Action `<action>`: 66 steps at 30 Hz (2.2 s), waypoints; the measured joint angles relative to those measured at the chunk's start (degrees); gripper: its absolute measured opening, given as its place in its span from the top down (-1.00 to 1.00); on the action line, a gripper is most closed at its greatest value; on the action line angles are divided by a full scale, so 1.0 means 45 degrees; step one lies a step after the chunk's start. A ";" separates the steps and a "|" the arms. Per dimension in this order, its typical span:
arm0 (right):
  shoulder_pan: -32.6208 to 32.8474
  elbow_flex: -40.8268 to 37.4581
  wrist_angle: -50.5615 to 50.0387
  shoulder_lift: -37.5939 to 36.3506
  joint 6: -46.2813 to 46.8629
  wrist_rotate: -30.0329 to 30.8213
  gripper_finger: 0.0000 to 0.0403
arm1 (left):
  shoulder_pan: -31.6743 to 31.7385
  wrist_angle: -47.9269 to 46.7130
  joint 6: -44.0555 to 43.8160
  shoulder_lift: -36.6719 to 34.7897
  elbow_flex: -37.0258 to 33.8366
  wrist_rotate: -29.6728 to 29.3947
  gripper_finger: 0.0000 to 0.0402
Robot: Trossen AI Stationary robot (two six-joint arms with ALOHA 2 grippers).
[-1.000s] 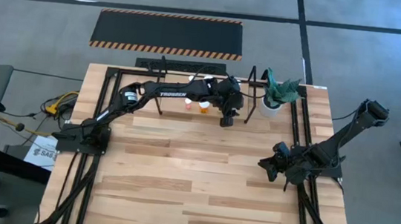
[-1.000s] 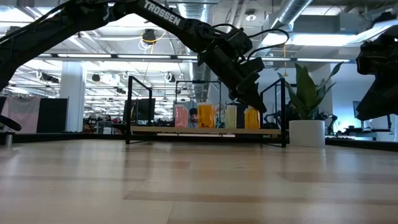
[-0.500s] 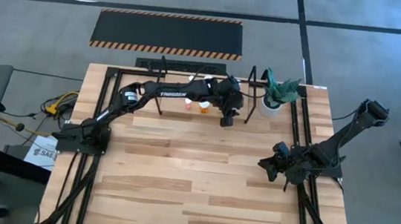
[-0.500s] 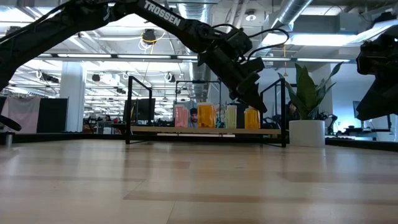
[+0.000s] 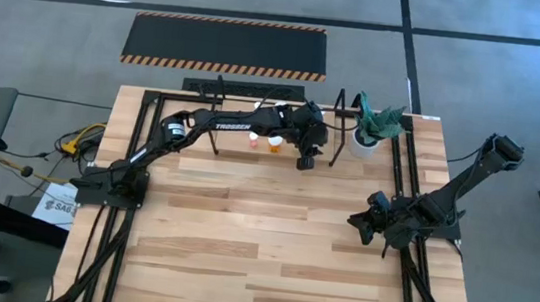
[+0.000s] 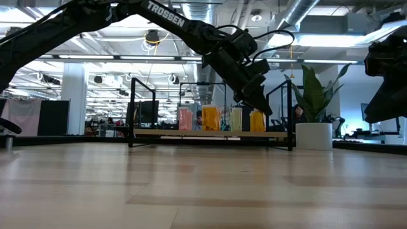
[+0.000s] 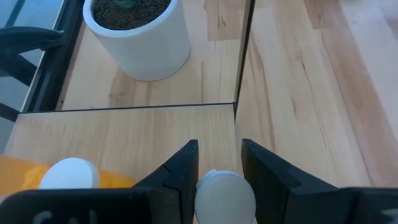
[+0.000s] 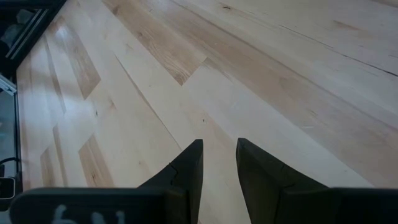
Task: Pick and place medicine bottles onto shelf by color
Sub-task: Put the small orange pill bottle on the shelf aligned with the other small orange pill bottles, then return to Home Position
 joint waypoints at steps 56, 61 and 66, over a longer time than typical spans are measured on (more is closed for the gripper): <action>0.0000 -0.0005 0.0040 0.0001 0.0000 0.0001 0.41 | 0.0503 -0.4932 -0.2461 -0.1798 0.3561 0.0442 0.19; 0.0002 -0.0005 0.0043 0.0005 0.0000 0.0002 0.41 | 0.0276 -0.7156 -0.2818 -0.3474 0.3338 -0.1976 0.19; 0.0000 -0.0005 0.0040 0.0000 0.0000 0.0005 0.41 | -0.0392 -0.8468 -0.3875 -0.5636 0.1603 -0.4772 0.17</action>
